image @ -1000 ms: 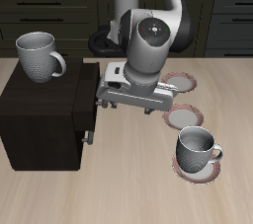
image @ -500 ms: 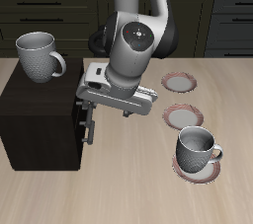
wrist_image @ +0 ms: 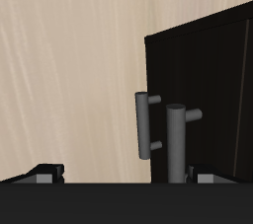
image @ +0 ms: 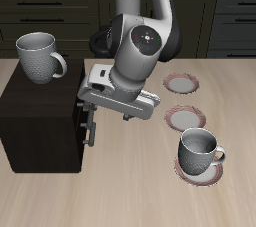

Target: Place the porcelain mug that is in the drawer onto the top of the cabinet and close the drawer

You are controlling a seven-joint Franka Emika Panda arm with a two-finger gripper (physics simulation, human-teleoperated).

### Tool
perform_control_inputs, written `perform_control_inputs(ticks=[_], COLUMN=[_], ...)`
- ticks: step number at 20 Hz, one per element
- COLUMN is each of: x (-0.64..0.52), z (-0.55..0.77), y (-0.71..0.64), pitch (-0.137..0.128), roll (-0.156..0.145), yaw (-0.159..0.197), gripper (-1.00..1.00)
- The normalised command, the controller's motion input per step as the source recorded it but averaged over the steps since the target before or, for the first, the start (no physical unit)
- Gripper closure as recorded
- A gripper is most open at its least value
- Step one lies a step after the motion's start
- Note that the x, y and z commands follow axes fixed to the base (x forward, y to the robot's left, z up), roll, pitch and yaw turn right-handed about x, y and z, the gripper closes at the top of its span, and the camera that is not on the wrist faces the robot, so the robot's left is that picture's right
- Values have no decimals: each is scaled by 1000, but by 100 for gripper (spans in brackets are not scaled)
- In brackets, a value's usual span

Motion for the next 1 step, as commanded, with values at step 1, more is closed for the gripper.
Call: perform_control_inputs(ticks=[1], x=[-200], z=[269], y=[248], pitch=[-30], roll=[84], yaw=[-26], gripper=[-100])
